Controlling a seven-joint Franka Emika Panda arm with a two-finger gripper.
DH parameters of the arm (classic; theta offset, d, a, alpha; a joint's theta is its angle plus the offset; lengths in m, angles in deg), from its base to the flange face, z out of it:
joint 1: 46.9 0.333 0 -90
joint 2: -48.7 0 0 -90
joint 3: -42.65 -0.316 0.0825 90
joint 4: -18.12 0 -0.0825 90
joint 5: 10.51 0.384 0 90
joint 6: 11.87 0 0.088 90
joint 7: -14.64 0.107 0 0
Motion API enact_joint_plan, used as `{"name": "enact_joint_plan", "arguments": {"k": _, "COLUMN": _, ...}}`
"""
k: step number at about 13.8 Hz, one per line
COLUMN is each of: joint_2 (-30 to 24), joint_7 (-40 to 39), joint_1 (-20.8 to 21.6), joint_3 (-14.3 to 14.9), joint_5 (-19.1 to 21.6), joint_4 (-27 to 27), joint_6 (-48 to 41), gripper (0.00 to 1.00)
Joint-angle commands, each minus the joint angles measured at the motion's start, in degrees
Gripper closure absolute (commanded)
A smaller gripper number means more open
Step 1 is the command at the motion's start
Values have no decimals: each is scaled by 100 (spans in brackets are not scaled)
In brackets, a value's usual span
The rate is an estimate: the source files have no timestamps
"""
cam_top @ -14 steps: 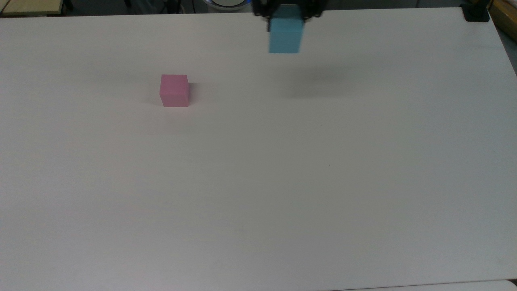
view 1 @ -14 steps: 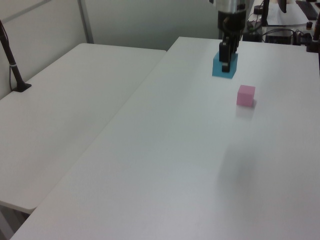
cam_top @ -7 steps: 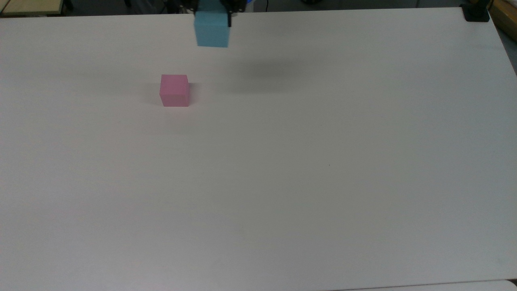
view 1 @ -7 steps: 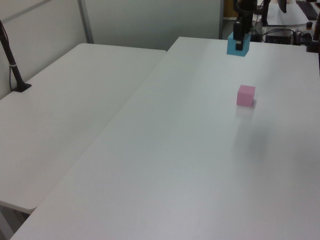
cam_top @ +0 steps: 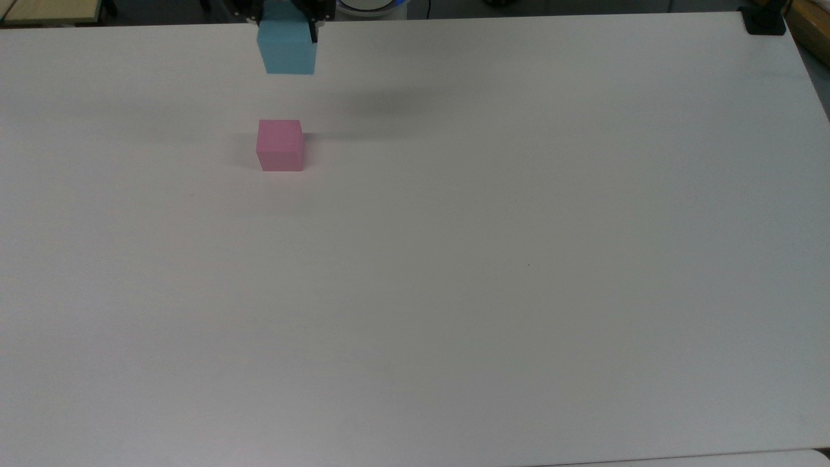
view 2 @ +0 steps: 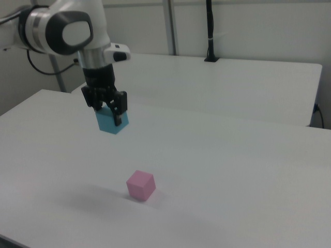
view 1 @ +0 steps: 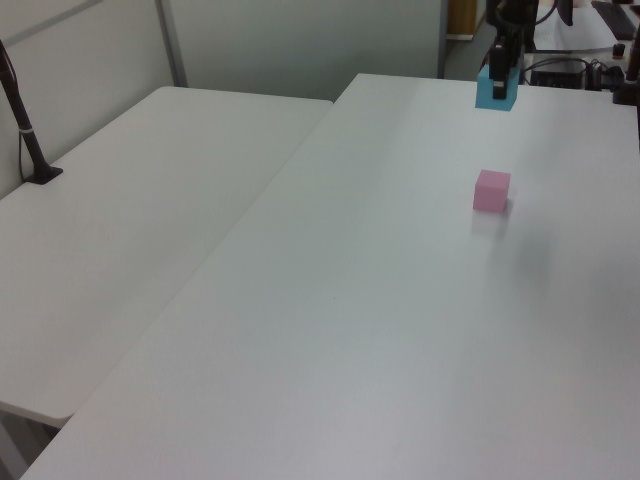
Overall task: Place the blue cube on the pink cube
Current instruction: 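Carry the light-blue cube over the pink cube, then lower the light-blue cube onto the top of the pink cube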
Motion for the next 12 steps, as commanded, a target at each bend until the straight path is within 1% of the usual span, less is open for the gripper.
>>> {"name": "enact_joint_plan", "arguments": {"k": 1, "joint_2": -372, "joint_7": -369, "joint_1": -292, "joint_3": -21, "joint_5": -284, "joint_4": 990, "joint_6": 897, "gripper": 84}}
{"name": "enact_joint_plan", "arguments": {"k": 4, "joint_2": -336, "joint_7": -580, "joint_1": -442, "joint_3": -21, "joint_5": -319, "joint_4": 1516, "joint_6": 1565, "gripper": 84}}
{"name": "enact_joint_plan", "arguments": {"k": 6, "joint_2": -266, "joint_7": -685, "joint_1": -513, "joint_3": -21, "joint_5": -337, "joint_4": 1746, "joint_6": 1926, "gripper": 84}}
{"name": "enact_joint_plan", "arguments": {"k": 10, "joint_2": 173, "joint_7": -712, "joint_1": -522, "joint_3": -12, "joint_5": -337, "joint_4": 1799, "joint_6": 2279, "gripper": 84}}
{"name": "enact_joint_plan", "arguments": {"k": 12, "joint_2": 296, "joint_7": -704, "joint_1": -618, "joint_3": -12, "joint_5": -328, "joint_4": 1808, "joint_6": 2393, "gripper": 82}}
